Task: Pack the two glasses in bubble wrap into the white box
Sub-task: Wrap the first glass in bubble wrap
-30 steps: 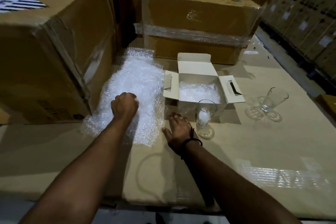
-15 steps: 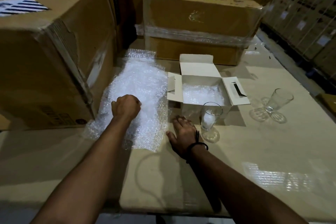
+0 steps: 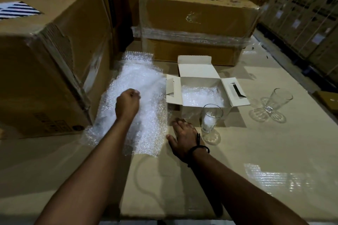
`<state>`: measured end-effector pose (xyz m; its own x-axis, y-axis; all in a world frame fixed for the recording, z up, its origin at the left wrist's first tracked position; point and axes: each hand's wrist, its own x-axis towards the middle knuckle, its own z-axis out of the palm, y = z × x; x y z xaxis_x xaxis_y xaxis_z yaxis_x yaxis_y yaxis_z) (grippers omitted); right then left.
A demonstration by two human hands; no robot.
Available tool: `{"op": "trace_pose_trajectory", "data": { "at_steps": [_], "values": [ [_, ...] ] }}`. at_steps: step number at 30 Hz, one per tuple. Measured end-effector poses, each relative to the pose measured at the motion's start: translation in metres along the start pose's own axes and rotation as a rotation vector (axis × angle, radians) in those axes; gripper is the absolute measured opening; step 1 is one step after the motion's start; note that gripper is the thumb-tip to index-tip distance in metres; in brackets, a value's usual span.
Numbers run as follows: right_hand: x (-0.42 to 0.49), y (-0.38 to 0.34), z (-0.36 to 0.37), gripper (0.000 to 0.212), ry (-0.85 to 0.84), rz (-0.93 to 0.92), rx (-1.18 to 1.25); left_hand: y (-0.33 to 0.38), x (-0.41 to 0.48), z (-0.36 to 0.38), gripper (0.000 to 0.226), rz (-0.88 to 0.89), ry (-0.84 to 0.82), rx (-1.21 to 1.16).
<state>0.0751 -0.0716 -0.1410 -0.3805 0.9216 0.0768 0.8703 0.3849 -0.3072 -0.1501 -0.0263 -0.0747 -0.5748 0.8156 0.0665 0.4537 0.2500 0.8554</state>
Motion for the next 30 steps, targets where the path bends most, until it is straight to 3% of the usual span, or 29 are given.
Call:
{"op": "trace_pose_trajectory", "data": {
  "at_steps": [2,5,10,15,18,20,23,26,28,30],
  "values": [
    [0.000,0.000,0.000,0.077,0.001,-0.005,0.002,0.004,0.013,-0.012,0.022,-0.157,0.054,-0.414],
    [-0.001,0.002,0.001,0.076,0.008,-0.006,0.002,0.013,0.016,-0.024,0.020,-0.132,0.106,-0.557],
    [-0.001,0.004,0.005,0.072,0.066,-0.019,-0.010,0.015,-0.018,-0.034,0.018,0.310,0.210,-0.359],
    [0.002,-0.001,-0.007,0.078,-0.042,0.006,0.097,-0.004,-0.088,-0.027,0.029,0.761,0.055,0.039],
    [-0.003,0.000,-0.027,0.073,0.059,0.240,0.732,-0.025,-0.120,-0.027,0.033,0.811,-0.115,0.132],
    [-0.005,-0.002,-0.042,0.073,0.202,0.298,0.982,-0.037,-0.131,-0.026,0.029,0.842,-0.215,0.170],
    [0.004,-0.022,-0.066,0.075,0.051,0.329,0.994,-0.043,-0.142,-0.022,0.039,0.909,-0.340,0.224],
    [0.020,-0.035,-0.064,0.076,-0.099,0.360,0.781,-0.040,-0.151,-0.018,0.033,1.004,-0.442,0.251],
    [0.026,-0.036,-0.055,0.053,-0.097,0.385,0.678,-0.036,-0.156,-0.016,0.030,1.029,-0.491,0.252],
    [0.023,-0.035,-0.052,0.029,-0.052,0.381,0.734,-0.036,-0.160,-0.015,0.019,1.037,-0.505,0.248]
  ]
}}
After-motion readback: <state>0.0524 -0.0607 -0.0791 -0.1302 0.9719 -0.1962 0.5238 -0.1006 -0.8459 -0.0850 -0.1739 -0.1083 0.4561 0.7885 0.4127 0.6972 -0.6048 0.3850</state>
